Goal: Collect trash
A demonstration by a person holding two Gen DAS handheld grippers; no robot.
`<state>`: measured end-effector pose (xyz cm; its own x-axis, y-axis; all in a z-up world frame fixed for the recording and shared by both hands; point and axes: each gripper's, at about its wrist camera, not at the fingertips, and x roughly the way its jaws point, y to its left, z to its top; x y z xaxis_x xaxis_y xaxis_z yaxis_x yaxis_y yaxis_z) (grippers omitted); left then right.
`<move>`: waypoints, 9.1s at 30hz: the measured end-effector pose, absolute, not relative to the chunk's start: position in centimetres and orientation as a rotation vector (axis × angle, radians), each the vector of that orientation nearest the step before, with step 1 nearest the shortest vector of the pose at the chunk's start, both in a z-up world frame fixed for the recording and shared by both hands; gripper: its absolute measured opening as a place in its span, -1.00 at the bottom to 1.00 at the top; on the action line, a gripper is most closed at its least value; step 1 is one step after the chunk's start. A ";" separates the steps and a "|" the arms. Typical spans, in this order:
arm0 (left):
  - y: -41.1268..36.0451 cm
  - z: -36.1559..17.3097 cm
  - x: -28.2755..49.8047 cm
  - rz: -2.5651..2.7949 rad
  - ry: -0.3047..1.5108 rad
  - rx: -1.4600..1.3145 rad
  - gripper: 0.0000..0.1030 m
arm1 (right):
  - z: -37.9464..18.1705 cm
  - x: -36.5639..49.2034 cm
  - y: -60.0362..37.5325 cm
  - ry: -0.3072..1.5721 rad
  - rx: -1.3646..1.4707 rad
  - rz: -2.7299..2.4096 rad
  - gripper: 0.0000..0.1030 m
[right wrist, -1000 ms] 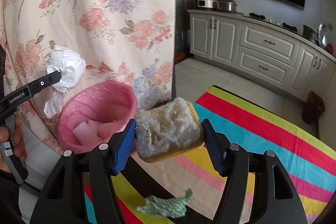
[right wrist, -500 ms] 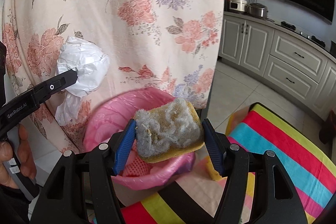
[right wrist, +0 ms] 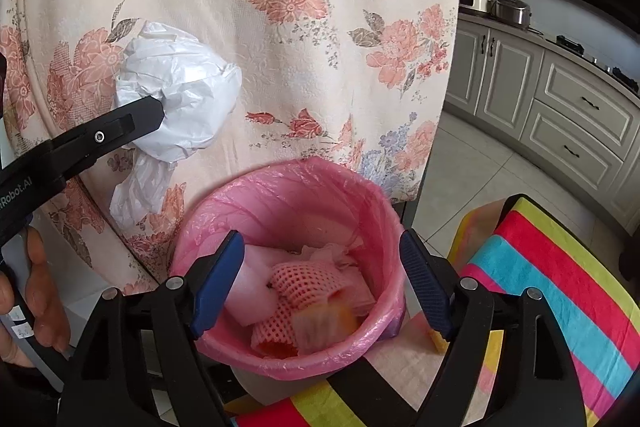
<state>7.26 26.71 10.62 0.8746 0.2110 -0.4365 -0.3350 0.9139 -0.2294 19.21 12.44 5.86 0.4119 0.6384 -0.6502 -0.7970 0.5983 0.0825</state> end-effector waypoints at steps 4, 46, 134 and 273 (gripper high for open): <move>26.7 10.2 8.3 0.288 0.432 -0.311 -0.26 | 6.1 20.0 11.0 0.692 -0.234 0.874 0.48; 17.4 4.1 8.2 0.134 0.573 -0.282 0.20 | -2.8 17.4 -5.0 0.862 -0.163 0.598 0.53; 6.3 -0.3 21.8 -0.047 0.820 -0.093 -0.32 | -1.3 22.1 -17.0 0.784 0.008 0.434 -0.30; 20.7 6.9 -0.1 0.417 0.622 -0.267 0.91 | 5.0 13.6 2.4 0.633 -0.191 0.791 0.65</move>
<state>-0.13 20.73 6.86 0.7342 0.2955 -0.6113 -0.4532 0.8837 -0.1171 13.64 2.44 4.99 0.5308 0.6028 -0.5958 -0.7135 0.6972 0.0697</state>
